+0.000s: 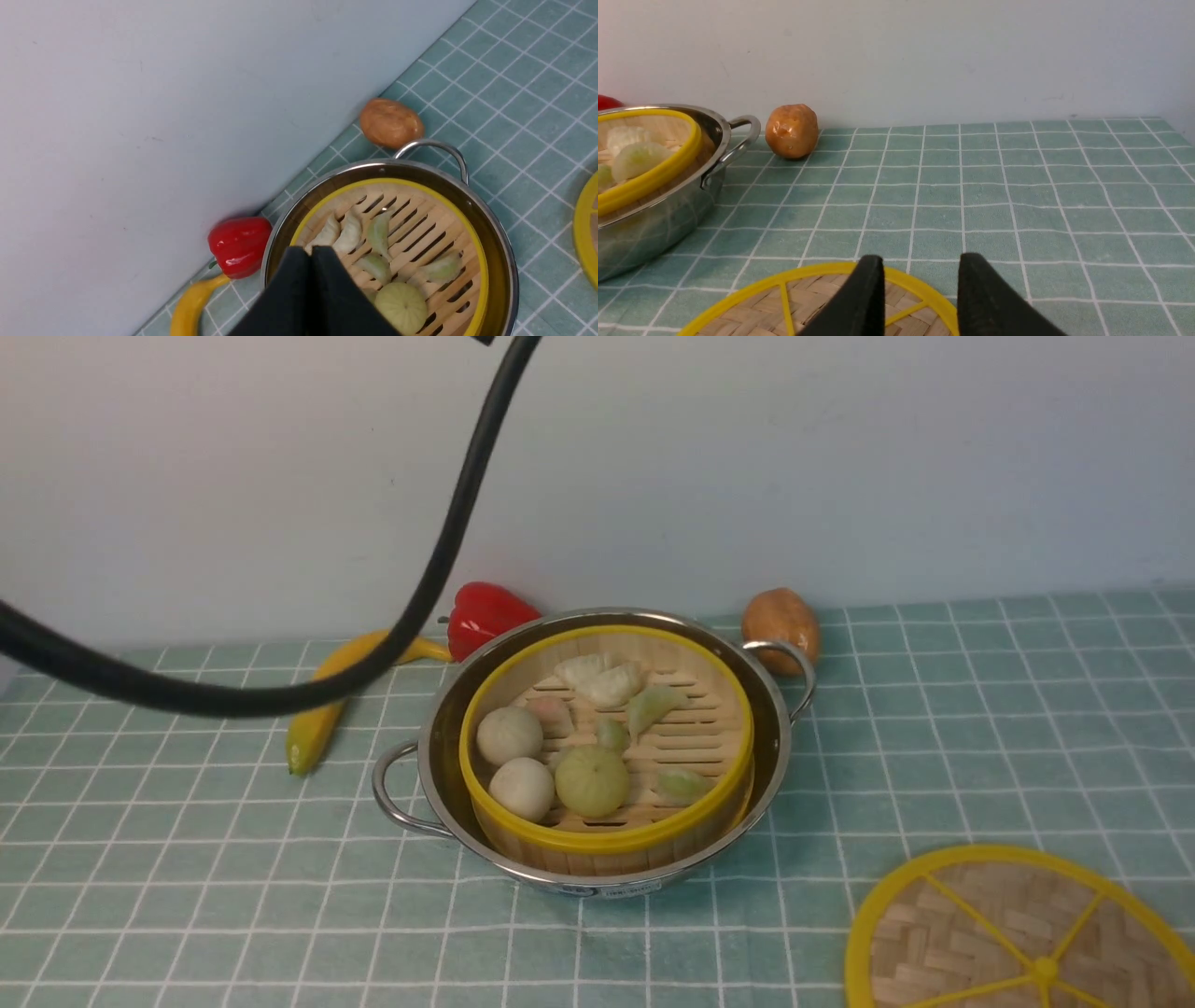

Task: Place the steamer in the pot on the blue tablecloth, and put the lid on the steamer.
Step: 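Move the gripper down to the bamboo steamer lid and grasp its center knob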

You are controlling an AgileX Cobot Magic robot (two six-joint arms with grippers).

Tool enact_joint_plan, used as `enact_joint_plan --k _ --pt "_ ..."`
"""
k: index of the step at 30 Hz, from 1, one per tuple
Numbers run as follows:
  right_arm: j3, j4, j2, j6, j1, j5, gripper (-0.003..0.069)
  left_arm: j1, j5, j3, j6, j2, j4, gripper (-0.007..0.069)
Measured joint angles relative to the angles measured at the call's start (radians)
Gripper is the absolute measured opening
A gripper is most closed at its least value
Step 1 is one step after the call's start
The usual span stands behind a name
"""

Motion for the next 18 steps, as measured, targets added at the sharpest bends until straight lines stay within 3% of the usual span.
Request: enact_joint_plan --k 13,18 --pt "0.000 0.000 0.000 0.000 0.000 0.000 0.0243 0.022 -0.011 0.018 -0.037 0.016 0.018 -0.0005" --pt "0.000 0.000 0.000 0.000 0.000 0.000 0.0243 0.153 -0.241 0.368 -0.037 -0.149 -0.004 0.0006"
